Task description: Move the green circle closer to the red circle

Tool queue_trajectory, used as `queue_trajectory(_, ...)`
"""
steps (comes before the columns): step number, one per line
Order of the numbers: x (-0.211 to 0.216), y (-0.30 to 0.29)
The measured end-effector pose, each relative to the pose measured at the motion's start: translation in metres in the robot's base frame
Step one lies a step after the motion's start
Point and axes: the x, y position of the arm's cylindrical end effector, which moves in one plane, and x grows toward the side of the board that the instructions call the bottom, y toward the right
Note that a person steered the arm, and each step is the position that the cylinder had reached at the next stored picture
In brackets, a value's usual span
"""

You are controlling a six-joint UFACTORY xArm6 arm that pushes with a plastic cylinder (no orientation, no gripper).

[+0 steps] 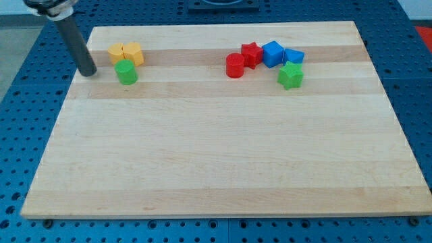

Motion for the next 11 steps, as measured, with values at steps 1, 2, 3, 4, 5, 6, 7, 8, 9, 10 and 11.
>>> queue_trajectory(1, 0.017, 0.034)
queue_trajectory(2, 0.031, 0.073)
queue_trajectory(3, 0.031, 0.075)
queue_trajectory(4, 0.016, 0.049)
queue_trajectory(5, -0.006, 0.036)
queue_trajectory(6, -0.011, 0.051)
queue_trajectory(7, -0.005, 0.081)
queue_trajectory(8, 0.011, 0.114)
queue_trajectory(9, 0.027, 0.143)
queue_trajectory(10, 0.044, 0.172)
queue_trajectory(11, 0.054, 0.199)
